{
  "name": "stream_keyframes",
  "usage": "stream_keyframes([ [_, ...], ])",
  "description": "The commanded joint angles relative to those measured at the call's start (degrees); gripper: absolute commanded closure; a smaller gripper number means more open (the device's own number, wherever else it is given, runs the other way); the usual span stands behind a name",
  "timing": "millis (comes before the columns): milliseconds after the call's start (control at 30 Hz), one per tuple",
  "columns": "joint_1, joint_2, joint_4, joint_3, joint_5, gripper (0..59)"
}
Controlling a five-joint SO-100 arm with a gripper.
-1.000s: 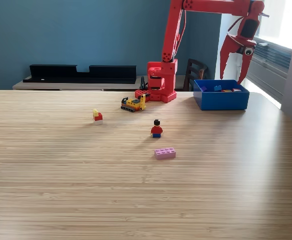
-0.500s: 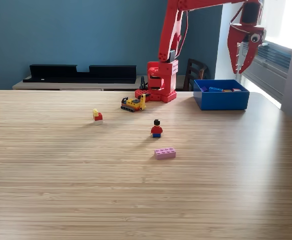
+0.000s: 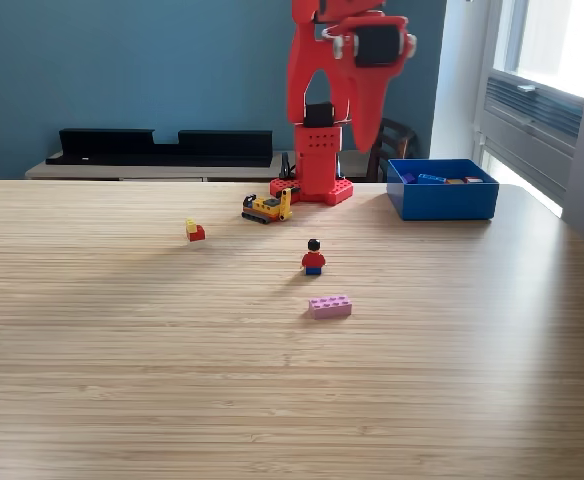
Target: Grasp a lego block and put it in the bin.
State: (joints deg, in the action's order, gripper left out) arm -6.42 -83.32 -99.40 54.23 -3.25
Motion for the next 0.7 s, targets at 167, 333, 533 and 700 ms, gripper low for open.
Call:
stream_keyframes([
  [167, 8.96, -1.67, -1.93, -2.11, 3.25, 58.6],
  [333, 13.71, -0.70, -1.49, -5.54, 2.99, 58.6],
  [533, 17.31, -0.62, 0.18, -7.38, 1.23, 58.6],
  [700, 19.60, -0.53, 1.14, -6.33, -1.85, 58.6],
])
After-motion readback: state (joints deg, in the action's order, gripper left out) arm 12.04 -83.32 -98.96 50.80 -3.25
